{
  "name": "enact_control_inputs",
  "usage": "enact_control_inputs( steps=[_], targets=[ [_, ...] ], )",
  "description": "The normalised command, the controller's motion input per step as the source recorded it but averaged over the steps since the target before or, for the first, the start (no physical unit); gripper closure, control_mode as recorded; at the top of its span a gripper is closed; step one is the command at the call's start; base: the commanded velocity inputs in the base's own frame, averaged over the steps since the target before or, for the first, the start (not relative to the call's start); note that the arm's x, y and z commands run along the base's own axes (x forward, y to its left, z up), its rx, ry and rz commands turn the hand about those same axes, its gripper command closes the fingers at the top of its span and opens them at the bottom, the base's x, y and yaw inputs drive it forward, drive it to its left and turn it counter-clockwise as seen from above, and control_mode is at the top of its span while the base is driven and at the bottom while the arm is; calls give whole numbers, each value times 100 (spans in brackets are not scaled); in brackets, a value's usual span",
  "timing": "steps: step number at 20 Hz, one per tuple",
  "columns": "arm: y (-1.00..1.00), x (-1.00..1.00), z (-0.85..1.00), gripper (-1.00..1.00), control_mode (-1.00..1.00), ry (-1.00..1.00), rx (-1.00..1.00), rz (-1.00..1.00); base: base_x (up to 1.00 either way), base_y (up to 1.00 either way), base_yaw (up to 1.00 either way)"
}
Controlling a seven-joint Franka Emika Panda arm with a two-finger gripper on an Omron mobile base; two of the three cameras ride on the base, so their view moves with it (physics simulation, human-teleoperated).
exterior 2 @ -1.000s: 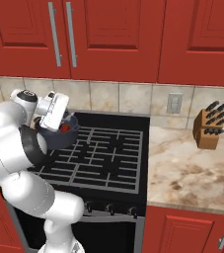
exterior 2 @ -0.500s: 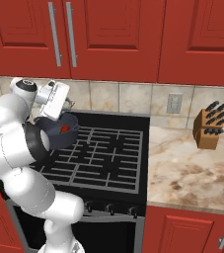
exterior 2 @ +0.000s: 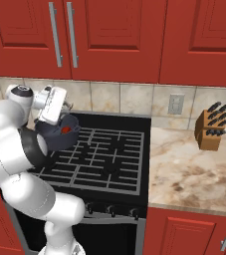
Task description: Put the bell pepper and avocado in the pot. Retrieve the spatula and lightly stir the vegetables in the pot.
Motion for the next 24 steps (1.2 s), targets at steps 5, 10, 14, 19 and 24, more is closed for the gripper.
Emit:
enact_control_inputs(
  steps=[5,10,14,19,24],
  targets=[
    [0,5,0,100,-100,0,-5,8,0,0,0],
    [-2,36,0,100,-100,2,-12,13,0,0,0],
    [0,20,0,100,-100,2,-13,13,0,0,0],
    [0,16,0,100,-100,3,-11,10,0,0,0],
    [0,25,13,100,-100,0,-2,1,0,0,0]
  ],
)
